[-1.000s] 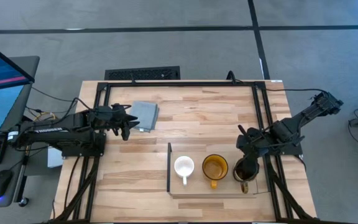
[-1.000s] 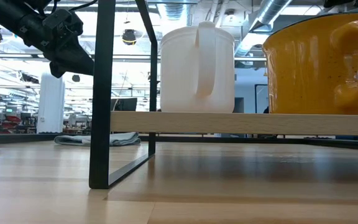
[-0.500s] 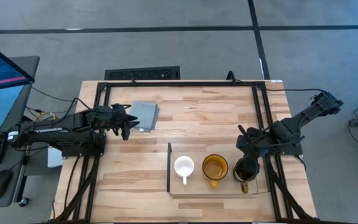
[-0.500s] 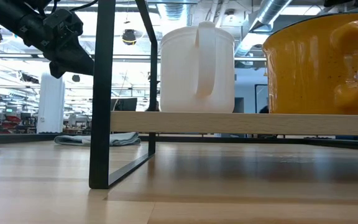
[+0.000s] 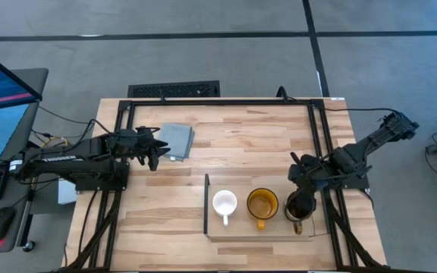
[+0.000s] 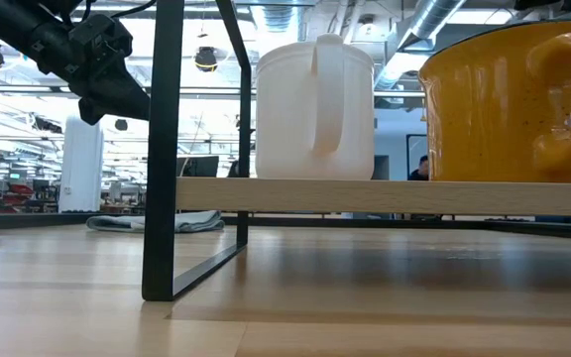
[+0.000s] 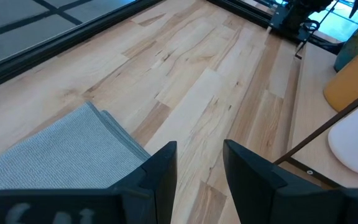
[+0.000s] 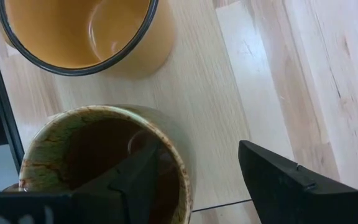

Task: Stack small to large cups/mugs on shelf
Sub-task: Put the green mug on the shelf

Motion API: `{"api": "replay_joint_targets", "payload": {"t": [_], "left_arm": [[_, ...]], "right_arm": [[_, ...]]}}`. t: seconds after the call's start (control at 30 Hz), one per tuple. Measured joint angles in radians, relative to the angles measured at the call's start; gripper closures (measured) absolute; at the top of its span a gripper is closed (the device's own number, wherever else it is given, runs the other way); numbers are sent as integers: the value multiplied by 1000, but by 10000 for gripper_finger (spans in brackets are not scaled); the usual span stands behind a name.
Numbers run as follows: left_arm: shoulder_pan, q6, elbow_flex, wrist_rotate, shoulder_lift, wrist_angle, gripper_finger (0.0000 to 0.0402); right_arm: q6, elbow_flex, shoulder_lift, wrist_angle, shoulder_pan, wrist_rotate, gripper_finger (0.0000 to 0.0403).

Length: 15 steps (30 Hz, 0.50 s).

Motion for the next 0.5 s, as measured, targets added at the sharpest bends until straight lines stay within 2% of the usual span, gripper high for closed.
{"api": "replay_joint_targets", "payload": {"t": [0.27, 0.5], "left_arm": [[0, 0, 0, 0, 0, 0, 281], [0, 5, 0, 0, 0, 0, 281]], "right_arm": [[-26, 0, 0, 33, 0, -79, 157], [-26, 0, 0, 29, 0, -82, 157]]}}
